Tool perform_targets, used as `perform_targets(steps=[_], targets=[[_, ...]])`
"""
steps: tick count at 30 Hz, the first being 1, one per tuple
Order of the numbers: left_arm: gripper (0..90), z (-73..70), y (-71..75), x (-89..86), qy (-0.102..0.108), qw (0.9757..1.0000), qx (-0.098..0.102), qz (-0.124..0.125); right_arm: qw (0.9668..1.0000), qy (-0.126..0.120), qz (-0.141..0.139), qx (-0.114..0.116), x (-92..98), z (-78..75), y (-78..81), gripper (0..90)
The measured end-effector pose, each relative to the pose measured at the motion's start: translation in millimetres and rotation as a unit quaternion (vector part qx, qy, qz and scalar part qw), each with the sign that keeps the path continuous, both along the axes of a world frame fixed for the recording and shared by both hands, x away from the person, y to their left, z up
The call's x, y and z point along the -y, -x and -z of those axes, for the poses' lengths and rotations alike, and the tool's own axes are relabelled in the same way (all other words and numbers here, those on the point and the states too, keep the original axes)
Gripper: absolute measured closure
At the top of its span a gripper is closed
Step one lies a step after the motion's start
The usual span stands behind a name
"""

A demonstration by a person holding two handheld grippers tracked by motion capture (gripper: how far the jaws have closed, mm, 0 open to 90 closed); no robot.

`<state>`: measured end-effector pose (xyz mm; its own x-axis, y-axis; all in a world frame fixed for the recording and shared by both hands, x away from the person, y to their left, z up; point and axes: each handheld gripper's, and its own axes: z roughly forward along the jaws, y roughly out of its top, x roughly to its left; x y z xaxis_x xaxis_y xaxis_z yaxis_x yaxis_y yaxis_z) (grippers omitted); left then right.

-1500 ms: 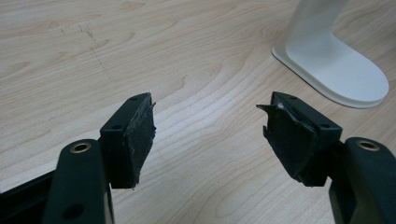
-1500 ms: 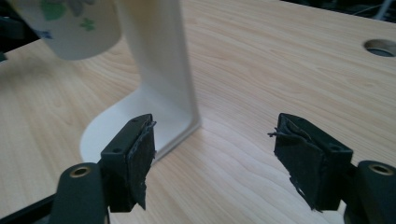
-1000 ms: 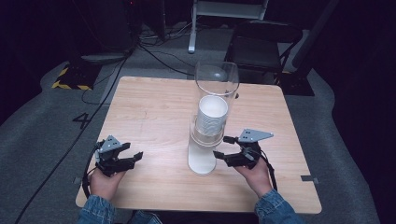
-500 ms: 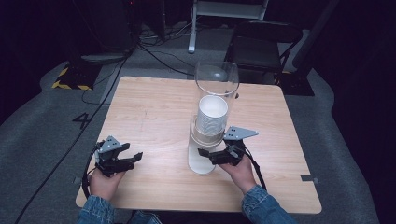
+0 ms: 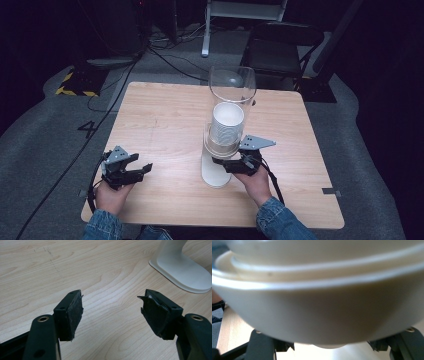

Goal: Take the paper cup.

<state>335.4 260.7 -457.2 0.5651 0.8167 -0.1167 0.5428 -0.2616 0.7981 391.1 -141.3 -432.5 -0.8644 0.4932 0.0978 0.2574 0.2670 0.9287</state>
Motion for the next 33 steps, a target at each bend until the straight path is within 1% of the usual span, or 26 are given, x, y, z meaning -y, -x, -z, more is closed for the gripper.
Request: perform_targets(steps=[3,5,8,13,16,25,33], targets=[[32.7,-0.1,0.2,0.0,0.0,1.0,0.0,-0.001,0.9999,0.013,-0.001,-0.004,-0.8,2.6,-0.9,36.5],[32.7,-0.3,0.2,-0.3,0.0,1.0,0.0,0.0,0.9998,0.014,-0.002,-0.009,-0.6,5.0,-1.3,36.8],[32.7,-0.2,0.5,-0.2,0.003,1.0,0.0,-0.003,0.9999,0.015,-0.004,-0.008,-0.6,5.9,-1.3,37.0],[32.6,-0.4,0.1,-0.6,0.003,1.0,-0.001,-0.002,0.9998,0.017,-0.002,-0.013,-0.8,9.2,-1.1,37.0],[32.6,-0.5,-0.1,-0.6,0.002,1.0,0.0,-0.001,0.9998,0.018,-0.003,-0.009,-0.5,9.7,-0.7,37.0],[32.6,-0.8,0.1,-0.4,0.005,1.0,0.001,-0.003,0.9998,0.02,0.0,-0.008,0.4,10.7,0.4,37.3],[32.6,-0.9,0.3,-0.3,0.007,1.0,0.0,-0.003,0.9998,0.019,0.002,0.001,1.0,12.3,0.2,37.5]])
